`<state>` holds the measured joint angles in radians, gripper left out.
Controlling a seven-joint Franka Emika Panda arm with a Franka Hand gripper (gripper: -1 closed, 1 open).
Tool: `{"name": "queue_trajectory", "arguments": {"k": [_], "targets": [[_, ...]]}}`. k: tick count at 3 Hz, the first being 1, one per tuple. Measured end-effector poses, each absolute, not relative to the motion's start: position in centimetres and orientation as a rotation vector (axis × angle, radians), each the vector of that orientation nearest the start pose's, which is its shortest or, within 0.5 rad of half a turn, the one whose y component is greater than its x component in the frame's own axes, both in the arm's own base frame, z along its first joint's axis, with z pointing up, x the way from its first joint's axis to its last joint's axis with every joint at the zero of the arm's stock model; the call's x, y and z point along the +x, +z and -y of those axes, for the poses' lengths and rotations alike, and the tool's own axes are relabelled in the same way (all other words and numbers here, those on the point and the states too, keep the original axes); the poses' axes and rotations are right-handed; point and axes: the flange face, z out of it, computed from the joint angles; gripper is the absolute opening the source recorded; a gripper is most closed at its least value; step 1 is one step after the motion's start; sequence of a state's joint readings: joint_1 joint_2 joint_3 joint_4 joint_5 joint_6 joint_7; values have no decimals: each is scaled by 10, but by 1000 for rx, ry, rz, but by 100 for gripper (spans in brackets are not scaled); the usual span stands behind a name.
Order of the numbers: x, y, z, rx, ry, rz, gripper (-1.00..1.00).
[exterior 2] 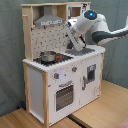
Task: Play with the kitchen
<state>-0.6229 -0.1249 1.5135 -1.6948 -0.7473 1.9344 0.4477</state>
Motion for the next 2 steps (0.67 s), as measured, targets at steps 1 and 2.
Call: {"name": "queue_trajectory", "arguments": {"k": [1, 2], "targets": [[384, 626, -442, 2323, 855, -894, 100], [391, 622, -437, 2303, 788, -1005, 100]]}}
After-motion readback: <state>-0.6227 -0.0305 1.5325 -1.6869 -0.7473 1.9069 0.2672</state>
